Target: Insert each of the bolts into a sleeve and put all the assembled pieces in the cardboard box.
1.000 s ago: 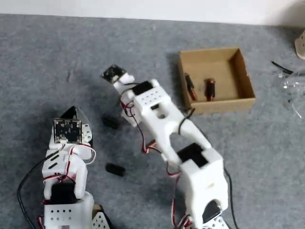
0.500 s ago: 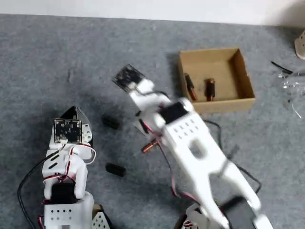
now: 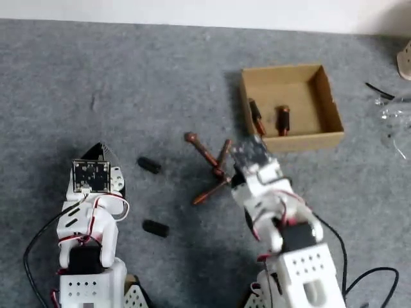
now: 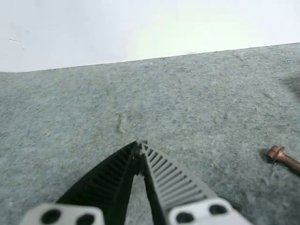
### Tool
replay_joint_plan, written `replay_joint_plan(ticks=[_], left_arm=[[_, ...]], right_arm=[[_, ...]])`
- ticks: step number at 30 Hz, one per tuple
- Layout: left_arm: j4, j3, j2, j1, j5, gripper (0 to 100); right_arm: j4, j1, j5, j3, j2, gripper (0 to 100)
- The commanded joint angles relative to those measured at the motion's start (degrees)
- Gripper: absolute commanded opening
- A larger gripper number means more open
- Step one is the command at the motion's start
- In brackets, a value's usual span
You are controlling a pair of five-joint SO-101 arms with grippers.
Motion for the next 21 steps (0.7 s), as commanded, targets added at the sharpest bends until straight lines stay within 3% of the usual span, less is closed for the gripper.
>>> replay_joint_plan(ticks=[1, 8, 13, 21], left_arm=[[-1.32, 1.19, -0.75, 2.33, 0.09, 1], [-1.32, 1.19, -0.48, 2.68, 0.09, 1], [-1.32, 1.19, -0.48, 3.74, 0.09, 1], [-2.55, -1.19, -0.31, 6.29, 0.18, 1]], right_arm=[[-2.68, 0.92, 0.53, 6.99, -12.35, 0.5], [-1.19, 3.21, 0.53, 20.97, -32.84, 0.5], [-1.63, 8.04, 0.53, 25.27, -31.69, 0.5], [-2.77, 8.13, 0.18, 27.03, -32.66, 0.5]])
